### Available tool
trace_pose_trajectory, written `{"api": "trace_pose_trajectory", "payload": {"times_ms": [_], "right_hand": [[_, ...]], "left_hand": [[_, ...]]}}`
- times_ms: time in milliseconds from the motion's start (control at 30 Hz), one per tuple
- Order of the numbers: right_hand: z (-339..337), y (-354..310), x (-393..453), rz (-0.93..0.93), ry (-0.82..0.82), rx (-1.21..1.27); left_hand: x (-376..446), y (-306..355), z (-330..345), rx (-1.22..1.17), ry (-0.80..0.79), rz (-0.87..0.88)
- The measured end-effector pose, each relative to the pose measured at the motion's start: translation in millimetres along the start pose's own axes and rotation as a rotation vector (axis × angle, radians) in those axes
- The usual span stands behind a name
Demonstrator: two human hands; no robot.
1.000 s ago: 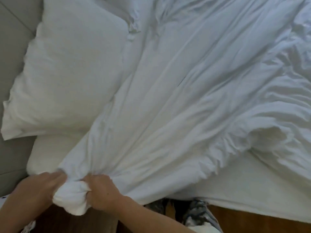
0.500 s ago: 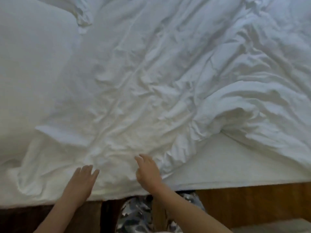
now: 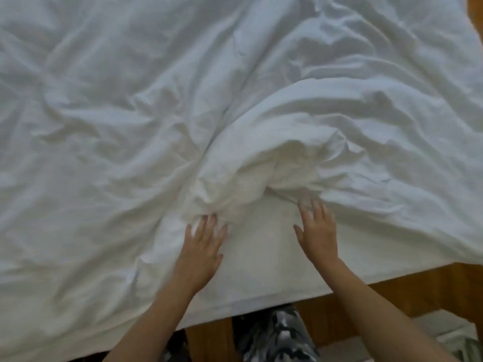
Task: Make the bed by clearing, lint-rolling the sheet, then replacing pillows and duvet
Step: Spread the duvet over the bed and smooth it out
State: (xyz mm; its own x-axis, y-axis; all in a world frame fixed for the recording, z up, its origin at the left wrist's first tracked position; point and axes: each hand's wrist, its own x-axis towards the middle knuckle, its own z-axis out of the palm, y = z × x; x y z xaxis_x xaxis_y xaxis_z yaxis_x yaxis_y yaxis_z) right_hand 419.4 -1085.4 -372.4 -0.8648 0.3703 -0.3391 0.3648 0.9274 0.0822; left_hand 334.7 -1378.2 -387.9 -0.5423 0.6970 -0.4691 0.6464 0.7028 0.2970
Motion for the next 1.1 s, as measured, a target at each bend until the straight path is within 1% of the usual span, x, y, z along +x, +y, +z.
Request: {"api": "trace_pose_trajectory", "payload": {"times_ms": [100, 167, 200, 267, 333, 367, 400, 467, 533, 600, 667, 767, 833, 867, 967, 1000, 1033, 1067, 1100], "right_hand": [[22, 45, 54, -0.122, -0.024, -0.042], [43, 63, 83, -0.174, 0.011, -0.005], [57, 70, 94, -0.199, 0.074, 0.026], [77, 79, 108, -0.224, 0.255, 0.088], [84, 84, 122, -0.231, 0.421, 0.134], [83, 84, 128, -0.226, 0.474, 0.137], [79, 85, 134, -0.225, 0.488, 0.138], [69, 88, 142, -0.229, 0.423, 0.176], [58, 88, 140, -0.195, 0.338, 0.226], [50, 86, 124, -0.159, 0.229, 0.272], [48, 97, 90, -0.231, 0.202, 0.296], [58, 151, 1, -0.384, 0.060, 0.227], [68, 205, -65, -0.454, -0.106, 0.160], [71, 229, -92, -0.487, -0.164, 0.138], [75, 268, -137, -0.546, -0.330, 0.103], [79, 270, -140, -0.556, -0.352, 0.089], [85, 267, -141, -0.557, -0.367, 0.058], [93, 264, -139, -0.570, -0.353, 0.025], [101, 260, -136, -0.575, -0.345, 0.004]], "left_hand": [[41, 3, 25, 0.016, -0.009, -0.178], [59, 5, 40, -0.020, 0.008, -0.260], [65, 6, 48, -0.018, 0.072, -0.289], [71, 4, 62, 0.019, 0.247, -0.328], [74, 1, 67, 0.036, 0.389, -0.332], [75, -1, 66, 0.048, 0.445, -0.333], [75, -1, 65, 0.060, 0.493, -0.347], [75, -4, 59, 0.023, 0.550, -0.385], [76, -9, 48, -0.028, 0.559, -0.390], [66, -5, 38, -0.063, 0.519, -0.392], [48, 12, 35, -0.105, 0.456, -0.363], [-8, 43, 43, -0.130, 0.319, -0.247], [-59, 58, 53, -0.141, 0.333, -0.161], [-81, 67, 55, -0.152, 0.329, -0.116], [-117, 90, 78, -0.161, 0.290, 0.007], [-116, 96, 86, -0.141, 0.221, 0.007], [-111, 99, 95, -0.110, 0.112, -0.016], [-103, 103, 104, -0.107, 0.014, -0.057], [-93, 108, 110, -0.122, -0.050, -0.117]]}}
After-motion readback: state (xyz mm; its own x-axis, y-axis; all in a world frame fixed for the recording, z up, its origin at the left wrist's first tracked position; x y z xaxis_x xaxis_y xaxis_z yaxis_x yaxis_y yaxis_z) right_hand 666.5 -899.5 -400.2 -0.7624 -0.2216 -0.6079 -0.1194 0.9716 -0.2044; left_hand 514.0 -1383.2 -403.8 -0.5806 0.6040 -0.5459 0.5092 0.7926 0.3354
